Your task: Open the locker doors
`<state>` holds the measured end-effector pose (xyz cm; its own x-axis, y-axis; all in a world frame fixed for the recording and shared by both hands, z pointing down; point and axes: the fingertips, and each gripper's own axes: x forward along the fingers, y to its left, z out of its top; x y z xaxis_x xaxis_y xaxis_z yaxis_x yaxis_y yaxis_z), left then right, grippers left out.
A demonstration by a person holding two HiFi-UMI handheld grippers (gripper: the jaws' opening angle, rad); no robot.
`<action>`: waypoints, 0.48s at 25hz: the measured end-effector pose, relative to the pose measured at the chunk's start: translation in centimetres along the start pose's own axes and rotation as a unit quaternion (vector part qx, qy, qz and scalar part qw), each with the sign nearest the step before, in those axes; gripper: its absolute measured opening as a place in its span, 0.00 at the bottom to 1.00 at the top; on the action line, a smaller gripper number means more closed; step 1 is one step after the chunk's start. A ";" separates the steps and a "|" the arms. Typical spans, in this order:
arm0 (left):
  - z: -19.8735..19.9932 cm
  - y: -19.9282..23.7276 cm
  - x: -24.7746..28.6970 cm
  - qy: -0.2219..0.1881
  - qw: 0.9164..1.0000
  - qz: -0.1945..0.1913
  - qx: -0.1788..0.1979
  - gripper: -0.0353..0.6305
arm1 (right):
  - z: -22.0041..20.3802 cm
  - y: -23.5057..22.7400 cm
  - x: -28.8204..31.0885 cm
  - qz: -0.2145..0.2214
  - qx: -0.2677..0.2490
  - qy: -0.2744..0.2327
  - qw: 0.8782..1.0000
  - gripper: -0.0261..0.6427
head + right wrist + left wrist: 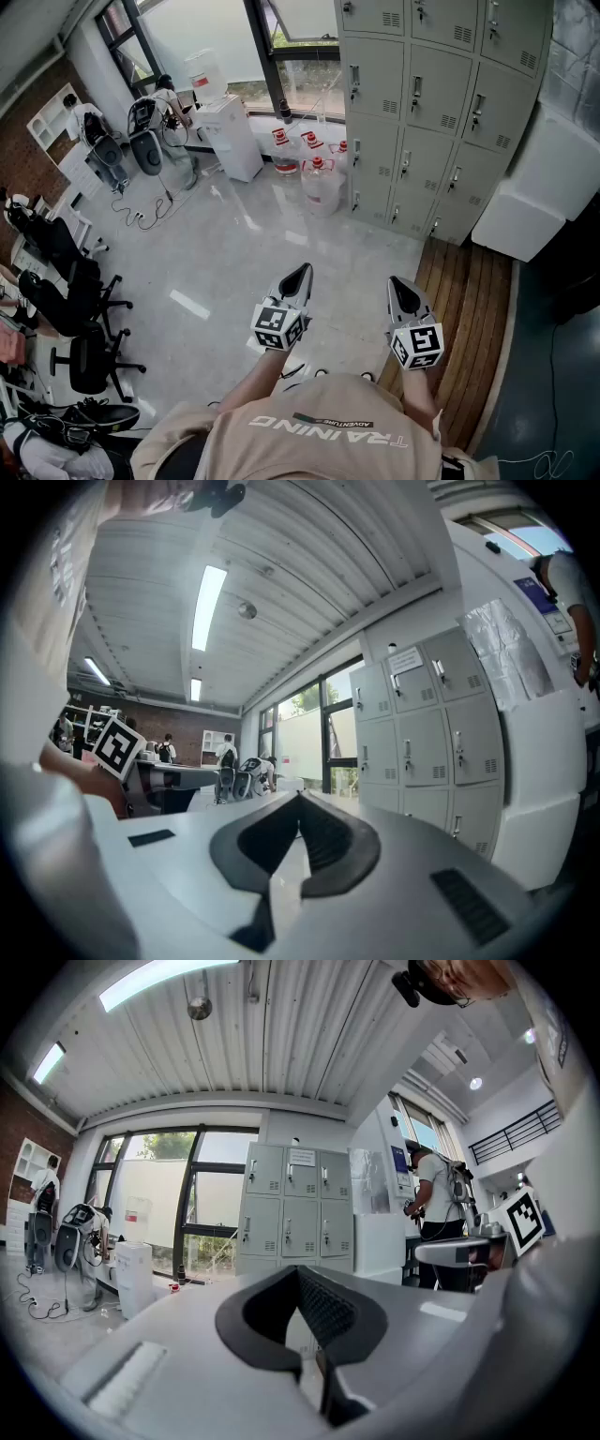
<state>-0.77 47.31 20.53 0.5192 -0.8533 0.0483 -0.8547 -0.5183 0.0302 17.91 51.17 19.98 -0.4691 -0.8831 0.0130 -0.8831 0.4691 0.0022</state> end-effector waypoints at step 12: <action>-1.4 0.0 1.0 0.009 1.000 -0.003 0.000 0.06 | -1.4 -0.9 0.7 -0.004 -0.003 0.014 1.000 0.06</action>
<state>-0.23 46.59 21.99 0.5248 -0.8486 0.0659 -0.8512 -0.5240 0.0314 18.35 50.16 21.37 -0.4619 -0.8860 0.0414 -0.8865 0.4626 0.0088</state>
